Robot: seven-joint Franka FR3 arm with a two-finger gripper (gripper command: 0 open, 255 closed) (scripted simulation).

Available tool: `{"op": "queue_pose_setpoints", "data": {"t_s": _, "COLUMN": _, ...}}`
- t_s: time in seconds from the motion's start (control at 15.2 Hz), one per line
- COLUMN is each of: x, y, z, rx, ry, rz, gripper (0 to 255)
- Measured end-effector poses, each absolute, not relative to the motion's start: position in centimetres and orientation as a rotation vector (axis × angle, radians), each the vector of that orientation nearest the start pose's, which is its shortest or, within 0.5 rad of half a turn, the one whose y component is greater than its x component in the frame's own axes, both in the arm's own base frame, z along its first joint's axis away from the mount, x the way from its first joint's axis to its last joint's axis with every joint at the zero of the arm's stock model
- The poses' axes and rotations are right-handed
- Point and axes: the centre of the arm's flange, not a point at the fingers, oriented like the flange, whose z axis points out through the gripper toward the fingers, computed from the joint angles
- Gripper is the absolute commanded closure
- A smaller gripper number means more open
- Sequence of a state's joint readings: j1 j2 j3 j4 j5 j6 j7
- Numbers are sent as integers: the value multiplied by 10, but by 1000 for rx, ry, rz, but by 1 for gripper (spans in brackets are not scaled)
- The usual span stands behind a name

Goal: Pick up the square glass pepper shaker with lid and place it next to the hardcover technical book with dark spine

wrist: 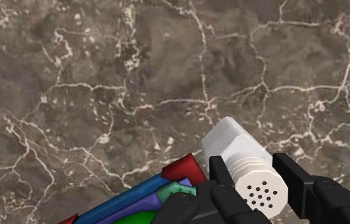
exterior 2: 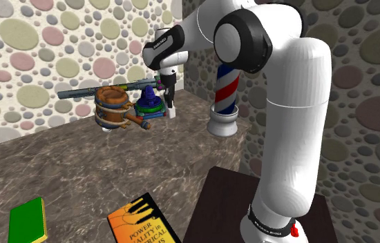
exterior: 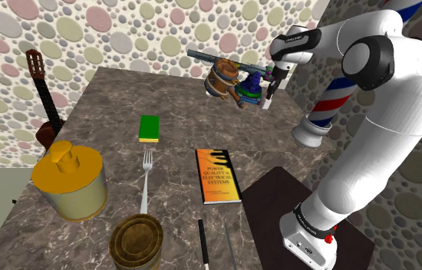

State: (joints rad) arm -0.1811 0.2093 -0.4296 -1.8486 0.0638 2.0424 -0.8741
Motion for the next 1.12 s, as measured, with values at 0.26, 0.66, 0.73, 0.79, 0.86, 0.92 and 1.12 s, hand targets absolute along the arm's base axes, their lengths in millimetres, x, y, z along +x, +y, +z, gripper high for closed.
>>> {"op": "queue_pose_setpoints", "data": {"t_s": 0.26, "x": 508, "y": -336, "z": 441, "rx": -3143, "ry": -384, "rz": 26, "gripper": 255}}
{"op": "queue_pose_setpoints", "data": {"t_s": 0.66, "x": 509, "y": -337, "z": 472, "rx": -3143, "ry": -383, "rz": 26, "gripper": 255}}
{"op": "queue_pose_setpoints", "data": {"t_s": 0.73, "x": 509, "y": -337, "z": 477, "rx": -3143, "ry": -383, "rz": 26, "gripper": 255}}
{"op": "queue_pose_setpoints", "data": {"t_s": 0.79, "x": 509, "y": -336, "z": 483, "rx": -3143, "ry": -384, "rz": 26, "gripper": 255}}
{"op": "queue_pose_setpoints", "data": {"t_s": 0.86, "x": 509, "y": -336, "z": 488, "rx": -3143, "ry": -384, "rz": 26, "gripper": 255}}
{"op": "queue_pose_setpoints", "data": {"t_s": 0.92, "x": 509, "y": -337, "z": 493, "rx": -3143, "ry": -384, "rz": 26, "gripper": 255}}
{"op": "queue_pose_setpoints", "data": {"t_s": 1.12, "x": 509, "y": -337, "z": 509, "rx": -3143, "ry": -384, "rz": 26, "gripper": 255}}
